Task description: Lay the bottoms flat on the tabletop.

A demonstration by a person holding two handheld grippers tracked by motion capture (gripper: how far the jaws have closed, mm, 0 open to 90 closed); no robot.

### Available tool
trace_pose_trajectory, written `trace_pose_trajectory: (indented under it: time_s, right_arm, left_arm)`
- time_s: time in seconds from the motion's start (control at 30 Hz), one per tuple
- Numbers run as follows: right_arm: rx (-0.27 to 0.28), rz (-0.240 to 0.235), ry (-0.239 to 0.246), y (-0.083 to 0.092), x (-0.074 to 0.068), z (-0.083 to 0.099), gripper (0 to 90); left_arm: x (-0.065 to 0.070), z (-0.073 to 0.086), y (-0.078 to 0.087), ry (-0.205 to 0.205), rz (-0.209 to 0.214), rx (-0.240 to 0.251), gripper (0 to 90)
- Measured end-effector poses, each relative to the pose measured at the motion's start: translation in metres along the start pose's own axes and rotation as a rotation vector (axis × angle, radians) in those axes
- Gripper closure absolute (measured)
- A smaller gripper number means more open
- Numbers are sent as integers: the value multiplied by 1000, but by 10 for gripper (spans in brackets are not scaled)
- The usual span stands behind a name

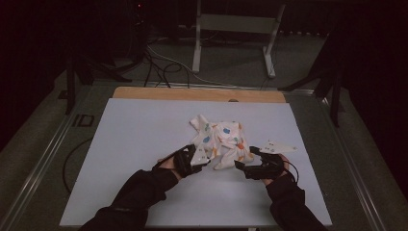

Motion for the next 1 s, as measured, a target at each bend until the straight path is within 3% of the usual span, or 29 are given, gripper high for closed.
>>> trace_pose_trajectory:
  time_s: [0.13,0.33,0.37,0.47,0.53,0.77,0.9,1.0]
  right_arm:
    - [3,2,2,1,-1,-1,155]
    - [2,3,6,2,-3,-2,155]
    - [1,1,7,2,-3,-2,155]
    - [-1,-3,10,2,-5,-2,155]
    - [-1,-9,17,2,-8,-3,155]
    - [20,-38,34,-2,-22,-12,155]
    - [30,-87,44,-15,-39,-24,160]
    - [26,-136,49,-31,-54,-32,159]
  left_arm:
    - [18,7,24,-14,28,-23,878]
    - [39,16,41,2,56,-55,871]
    - [49,19,47,7,87,-41,871]
    - [57,25,54,40,122,-22,631]
    - [55,32,59,51,103,-8,499]
    - [26,63,75,213,52,81,135]
    - [11,79,80,298,35,147,96]
    - [4,85,76,327,25,144,97]
Point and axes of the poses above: each handheld gripper's, and its own axes: y roughly backward along the jaws, z roughly out of its underside, x roughly to its right, the point moved 6 cm from there along -y, roughly forward along the jaws, and after that the axes turned 13 degrees about y, right-handed, at the moved point
